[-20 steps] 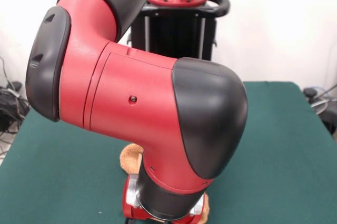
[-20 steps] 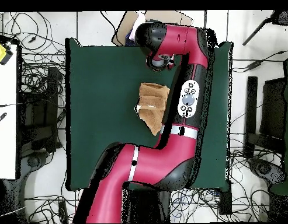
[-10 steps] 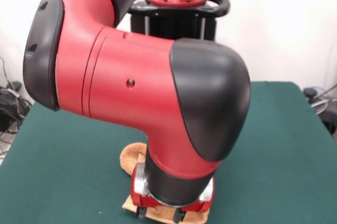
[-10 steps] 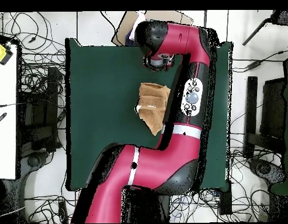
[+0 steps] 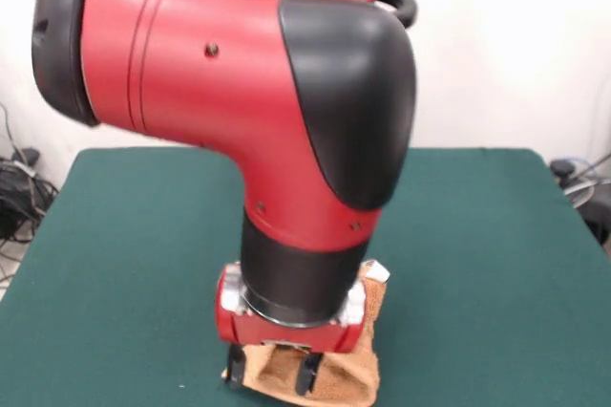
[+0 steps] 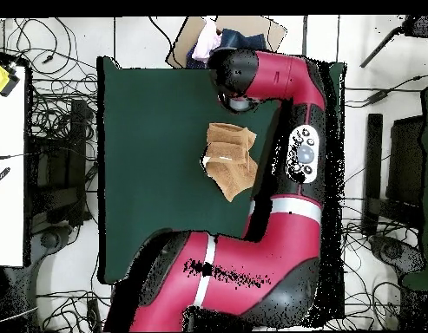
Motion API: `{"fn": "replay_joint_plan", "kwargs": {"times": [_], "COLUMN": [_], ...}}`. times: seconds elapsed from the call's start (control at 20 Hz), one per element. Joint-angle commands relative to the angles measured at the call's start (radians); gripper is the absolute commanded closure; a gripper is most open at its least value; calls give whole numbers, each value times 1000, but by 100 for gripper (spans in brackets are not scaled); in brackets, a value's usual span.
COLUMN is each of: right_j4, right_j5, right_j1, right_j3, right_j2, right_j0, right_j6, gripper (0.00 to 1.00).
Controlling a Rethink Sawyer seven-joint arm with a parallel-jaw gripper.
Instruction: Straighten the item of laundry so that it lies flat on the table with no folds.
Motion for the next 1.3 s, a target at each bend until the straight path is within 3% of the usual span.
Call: {"fn": "replay_joint_plan", "kwargs": {"times": [0.05,0.65,1.3], "right_j4": [-29,-75,-136], "right_j5": [-261,-408,-485], "right_j1": [-162,-226,-234], "right_j3": [492,623,673], "right_j2": [83,95,49], "right_j0": [-55,-70,4], "right_j6": [-85,-55,81], "gripper": [0,0,0]}}
